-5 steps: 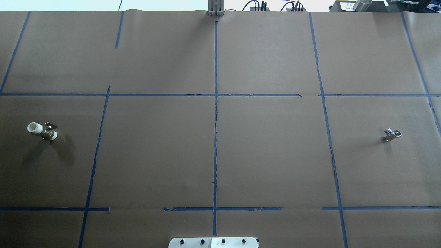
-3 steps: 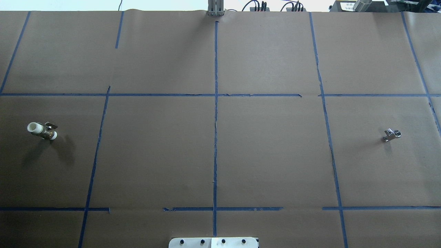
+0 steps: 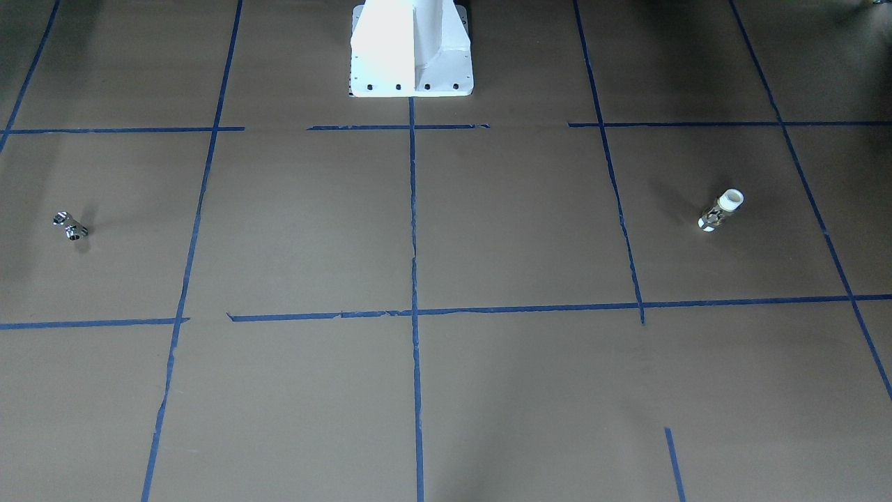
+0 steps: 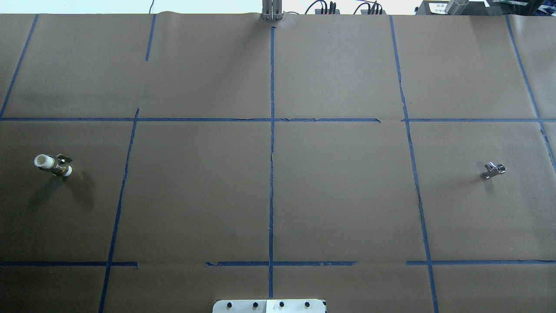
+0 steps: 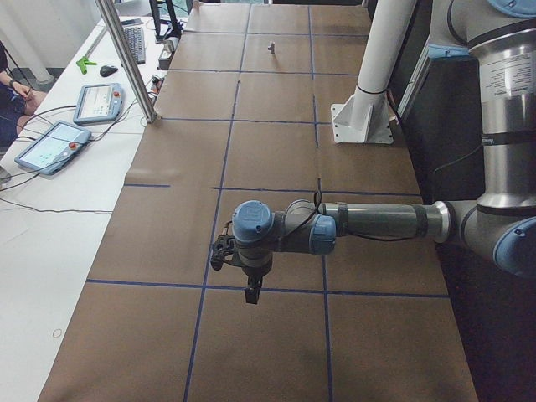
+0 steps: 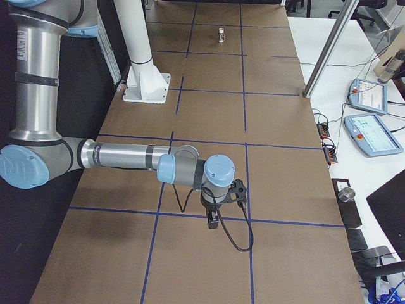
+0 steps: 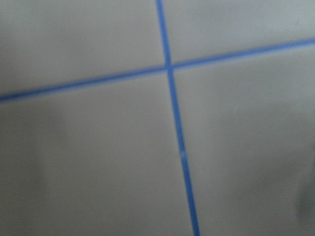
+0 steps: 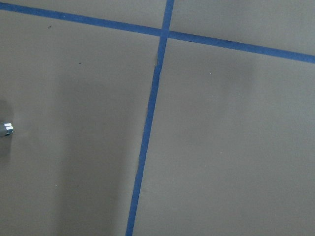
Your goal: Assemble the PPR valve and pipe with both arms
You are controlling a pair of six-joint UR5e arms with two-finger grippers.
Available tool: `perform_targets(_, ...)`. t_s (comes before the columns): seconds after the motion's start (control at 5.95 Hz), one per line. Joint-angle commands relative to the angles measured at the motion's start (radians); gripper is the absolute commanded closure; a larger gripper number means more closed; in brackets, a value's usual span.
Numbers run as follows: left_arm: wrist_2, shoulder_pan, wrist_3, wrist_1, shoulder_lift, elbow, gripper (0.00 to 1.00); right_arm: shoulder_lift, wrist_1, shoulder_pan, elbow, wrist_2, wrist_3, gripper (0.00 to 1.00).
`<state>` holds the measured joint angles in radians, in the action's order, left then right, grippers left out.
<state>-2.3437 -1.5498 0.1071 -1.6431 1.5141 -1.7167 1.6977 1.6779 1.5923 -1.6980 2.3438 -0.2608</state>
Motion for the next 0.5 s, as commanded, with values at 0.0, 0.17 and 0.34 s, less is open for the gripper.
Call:
perform_targets(0.0,-0.009,0.022,0.005,-0.044,0.035,0.014,0.0,0.0,0.0,-0.006,0.0,0.003,0.0,0.0)
perform_targets(0.17,-0.008,0.139,-0.12,-0.154,0.034,-0.001,0.0,0.0,0.0,-0.008,-0.002,0.008,0.0,0.0)
perform_targets(0.34,0.004,0.218,-0.376,-0.249,0.034,-0.02,0.0,0.0,0.0,-0.009,-0.002,0.009,0.0,0.0)
